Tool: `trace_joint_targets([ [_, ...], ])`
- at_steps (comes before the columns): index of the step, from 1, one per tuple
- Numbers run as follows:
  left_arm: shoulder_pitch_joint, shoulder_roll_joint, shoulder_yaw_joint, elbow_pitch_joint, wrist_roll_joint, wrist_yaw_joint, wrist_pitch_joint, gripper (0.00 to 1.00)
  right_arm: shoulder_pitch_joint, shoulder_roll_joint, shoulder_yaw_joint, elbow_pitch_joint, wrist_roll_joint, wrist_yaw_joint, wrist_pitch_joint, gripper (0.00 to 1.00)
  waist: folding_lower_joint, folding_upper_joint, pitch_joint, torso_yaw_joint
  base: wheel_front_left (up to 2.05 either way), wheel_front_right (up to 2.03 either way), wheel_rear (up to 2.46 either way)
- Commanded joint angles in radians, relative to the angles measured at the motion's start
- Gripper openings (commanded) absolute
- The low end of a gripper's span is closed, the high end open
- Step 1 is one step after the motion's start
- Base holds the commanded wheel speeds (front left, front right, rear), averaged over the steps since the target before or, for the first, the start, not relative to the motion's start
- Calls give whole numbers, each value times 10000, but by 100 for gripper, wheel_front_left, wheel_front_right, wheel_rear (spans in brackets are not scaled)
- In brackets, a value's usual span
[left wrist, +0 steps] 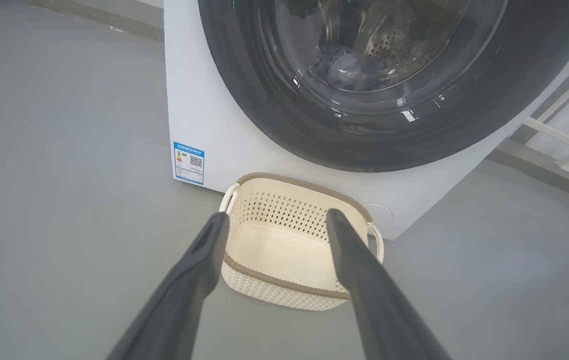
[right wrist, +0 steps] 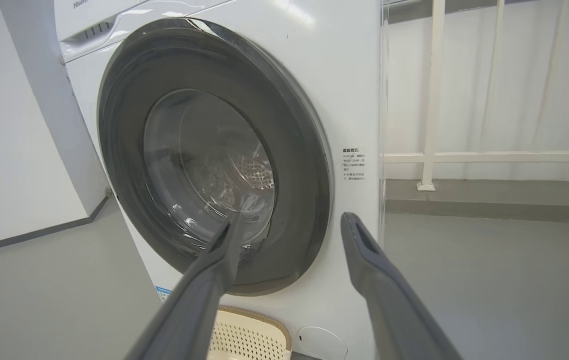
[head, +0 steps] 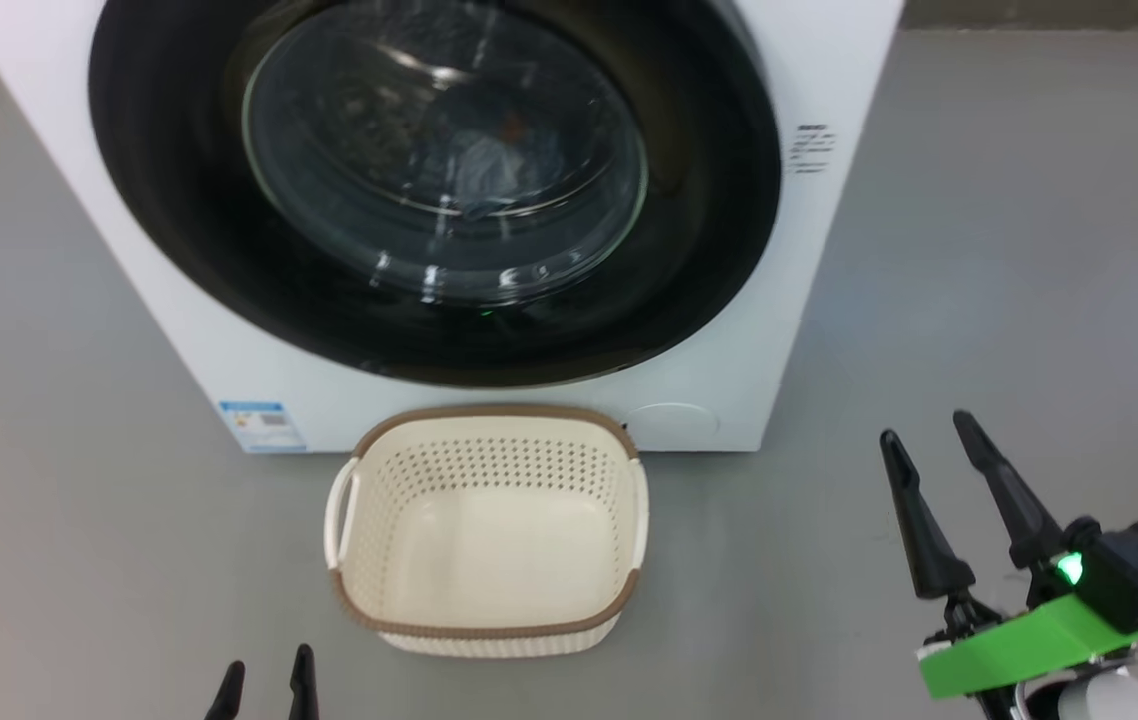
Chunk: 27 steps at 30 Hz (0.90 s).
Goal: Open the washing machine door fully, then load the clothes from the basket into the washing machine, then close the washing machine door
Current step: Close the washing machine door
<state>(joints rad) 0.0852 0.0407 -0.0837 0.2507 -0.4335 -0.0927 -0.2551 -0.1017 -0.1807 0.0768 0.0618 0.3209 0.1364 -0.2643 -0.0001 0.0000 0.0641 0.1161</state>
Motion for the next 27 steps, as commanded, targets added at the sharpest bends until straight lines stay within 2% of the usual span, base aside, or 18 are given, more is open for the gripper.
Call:
trace_joint_targets([
  [1, -102, 95, 330, -215, 116, -16, -67, 100, 48, 18, 115, -343, 42, -57, 25, 100, 1, 0, -535, -580, 0, 0, 0],
  [13, 170, 95, 618, -263, 270, -48, -67, 100, 1451, 600, -628, -528, -118, -57, 25, 100, 1, 0, -846, -1042, 0, 0, 0],
  [27, 521, 95, 885, -319, 292, -12, -67, 100, 2000, 1046, -1064, -366, -212, -57, 25, 100, 1, 0, -1055, -1368, 0, 0, 0],
])
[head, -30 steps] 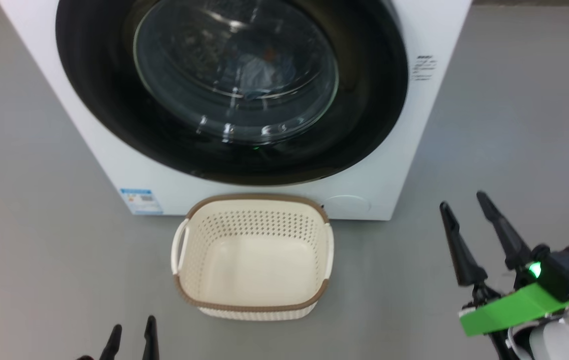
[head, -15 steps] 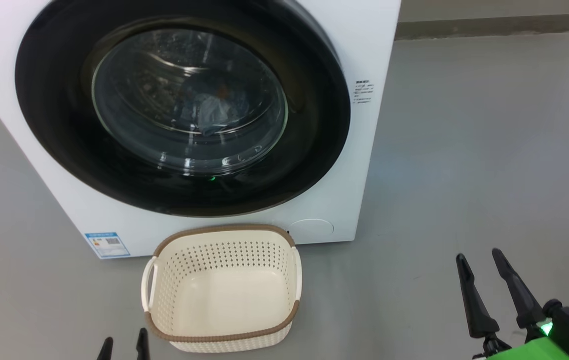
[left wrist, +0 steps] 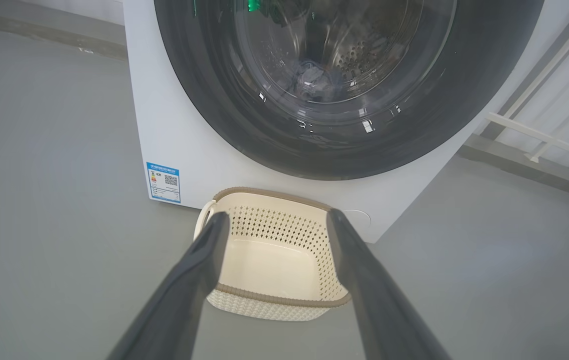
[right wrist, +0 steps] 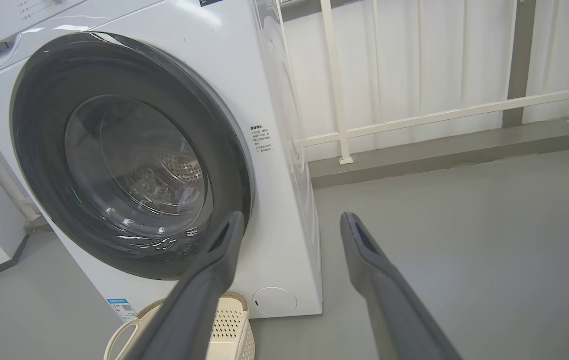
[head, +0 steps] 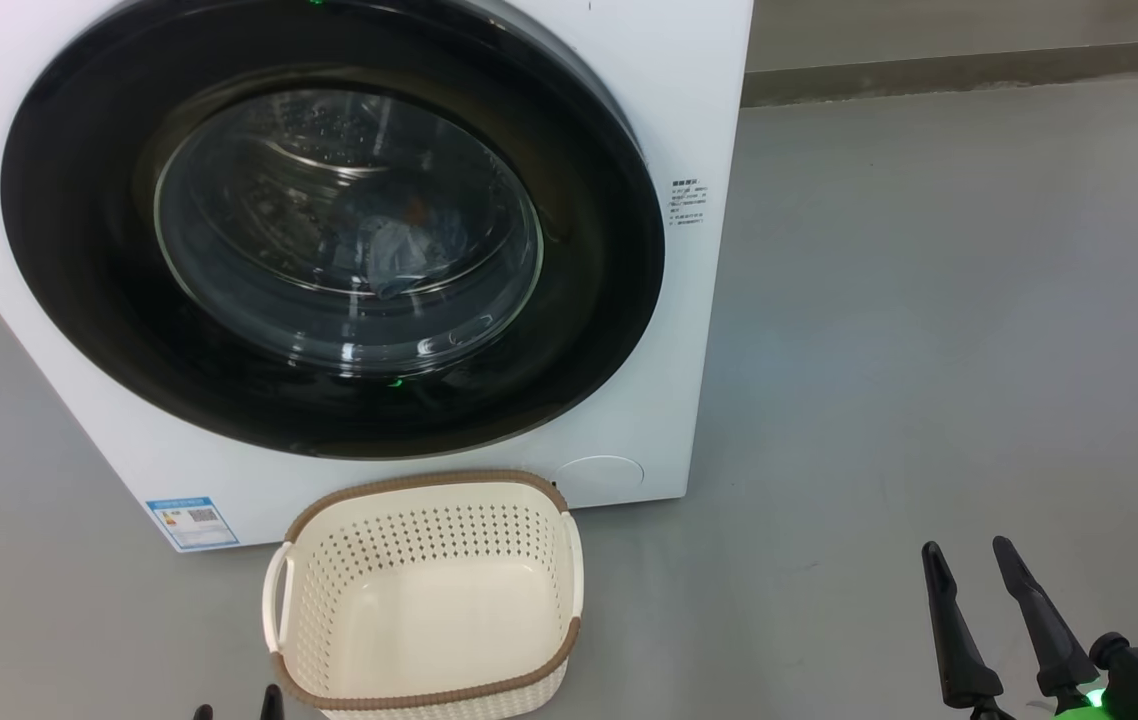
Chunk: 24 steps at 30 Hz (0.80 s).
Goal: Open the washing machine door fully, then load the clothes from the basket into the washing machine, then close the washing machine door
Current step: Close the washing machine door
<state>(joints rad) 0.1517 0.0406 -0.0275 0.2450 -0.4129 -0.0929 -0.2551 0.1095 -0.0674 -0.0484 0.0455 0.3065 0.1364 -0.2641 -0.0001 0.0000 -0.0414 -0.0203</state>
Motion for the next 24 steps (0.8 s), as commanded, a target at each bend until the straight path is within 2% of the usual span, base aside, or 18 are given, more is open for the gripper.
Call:
trace_joint_targets([
  [1, -143, 97, 323, -256, 89, -15, -67, 100, -114, -79, 191, -187, -69, -57, 23, 100, 1, 0, 1, -10, 0, 0, 0],
  [24, -187, 97, 481, -291, 246, -63, -67, 100, -154, -22, 156, 461, -171, -57, 23, 100, 1, 0, -44, 119, 0, 0, 0],
])
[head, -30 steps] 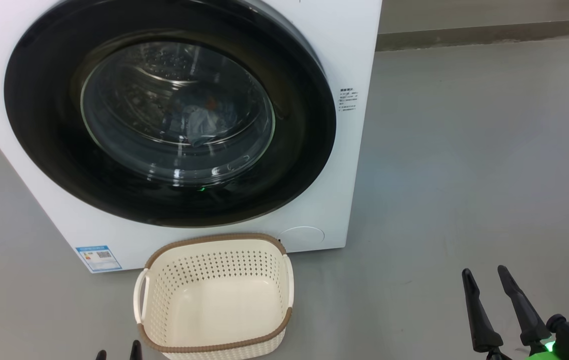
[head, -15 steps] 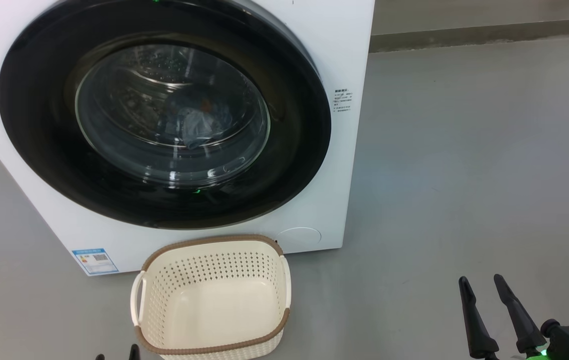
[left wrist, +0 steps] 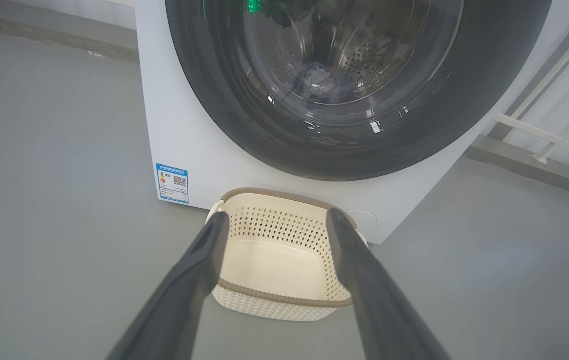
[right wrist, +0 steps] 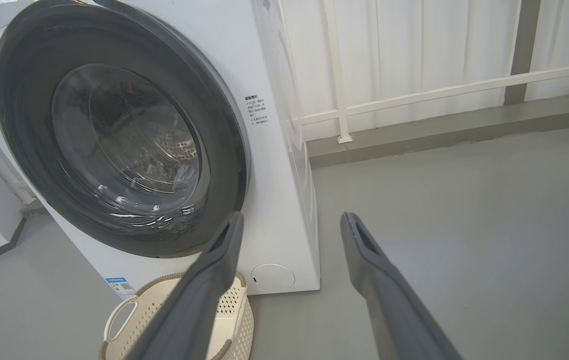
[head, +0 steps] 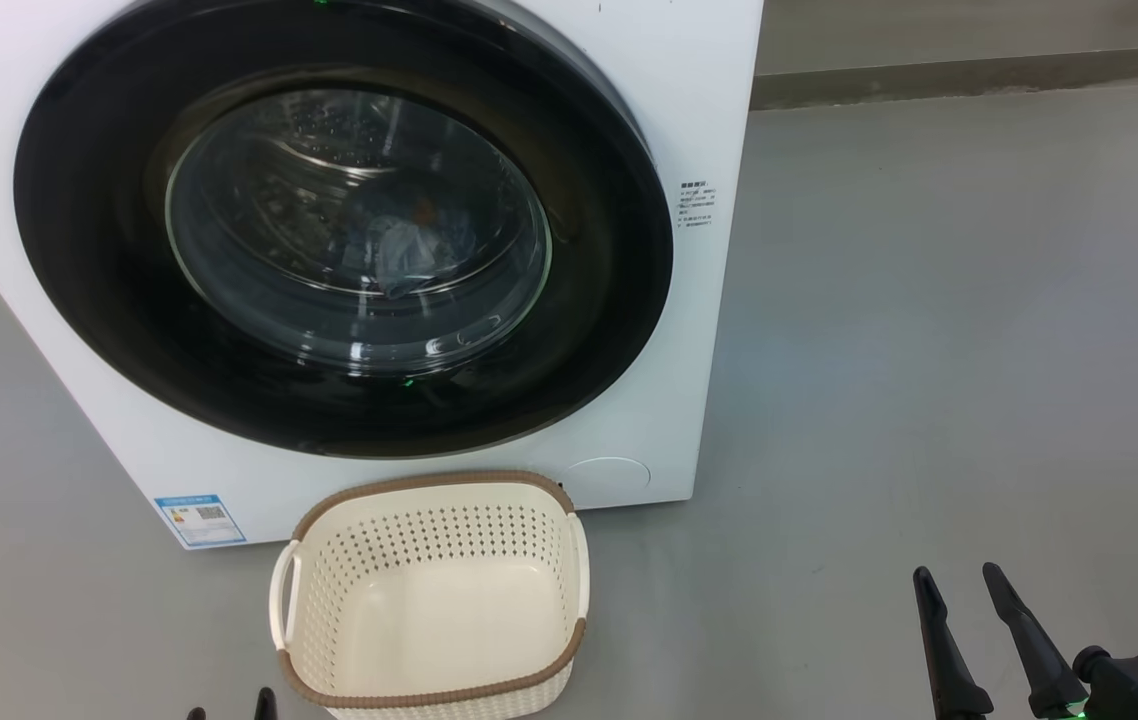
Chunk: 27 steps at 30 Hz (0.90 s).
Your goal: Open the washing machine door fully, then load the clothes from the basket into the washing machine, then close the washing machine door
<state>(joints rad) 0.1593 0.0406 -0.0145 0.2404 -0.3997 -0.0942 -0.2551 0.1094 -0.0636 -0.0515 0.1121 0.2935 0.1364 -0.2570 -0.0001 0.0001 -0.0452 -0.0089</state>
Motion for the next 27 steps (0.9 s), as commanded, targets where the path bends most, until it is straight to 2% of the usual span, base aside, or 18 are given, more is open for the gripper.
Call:
trace_joint_targets([
  [1, -255, 97, 347, -253, 113, -47, -67, 100, -149, -58, 190, -189, -38, -57, -48, 100, 1, -1, -13, 11, 0, 0, 0],
  [27, -203, 97, 384, -426, 153, 62, -67, 100, -185, -16, 223, 119, -1, -57, -48, 100, 1, -1, 32, 164, 0, 0, 0],
])
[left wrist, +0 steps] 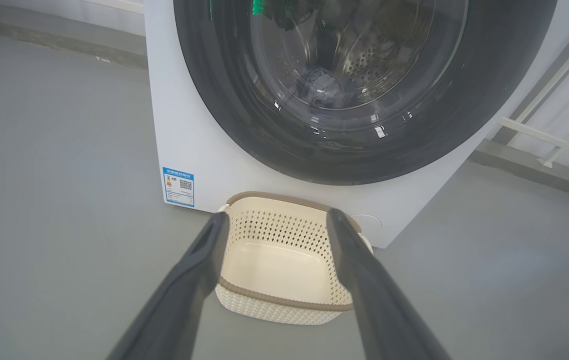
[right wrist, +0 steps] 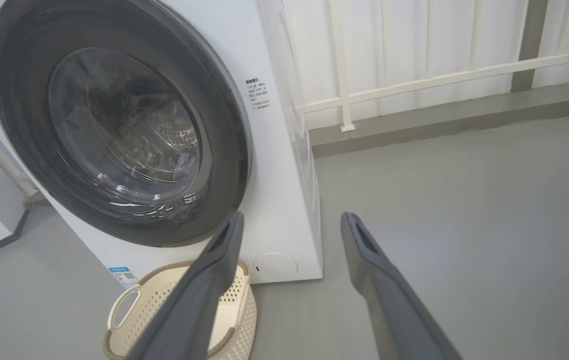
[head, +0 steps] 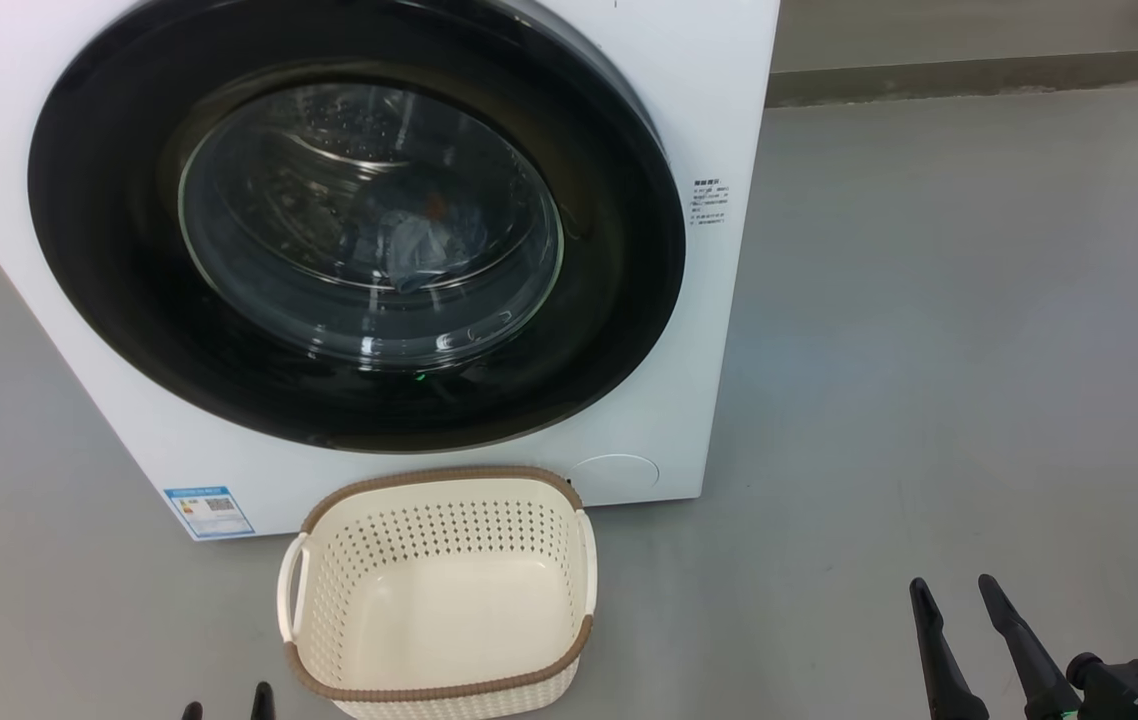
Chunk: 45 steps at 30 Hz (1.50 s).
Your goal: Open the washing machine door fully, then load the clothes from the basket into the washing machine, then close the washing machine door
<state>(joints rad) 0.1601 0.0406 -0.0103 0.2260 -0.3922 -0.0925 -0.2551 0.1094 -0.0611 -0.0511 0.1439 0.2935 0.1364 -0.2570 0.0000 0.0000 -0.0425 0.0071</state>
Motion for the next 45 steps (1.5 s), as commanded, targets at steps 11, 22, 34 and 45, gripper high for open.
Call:
trace_joint_targets([
  [11, -230, 97, 374, -259, 37, 1, -67, 100, -225, -31, 235, -159, 55, -57, -48, 100, 0, 0, 29, 41, 0, 0, 0],
  [22, -219, 97, 380, -301, 63, -19, -67, 100, -225, -30, 243, -163, 57, -57, -48, 100, 0, 0, 68, 97, 0, 0, 0],
  [34, -69, -130, 20, 441, -491, -17, 174, 0, -81, 59, 18, 598, 533, 0, 153, 0, 15, 0, 72, 99, 0, 0, 0],
  [45, -318, -108, 131, 406, -1659, -53, 514, 0, -291, 64, -46, 642, 1792, -6, 507, 0, 1, 0, 119, 82, 0, 0, 0],
])
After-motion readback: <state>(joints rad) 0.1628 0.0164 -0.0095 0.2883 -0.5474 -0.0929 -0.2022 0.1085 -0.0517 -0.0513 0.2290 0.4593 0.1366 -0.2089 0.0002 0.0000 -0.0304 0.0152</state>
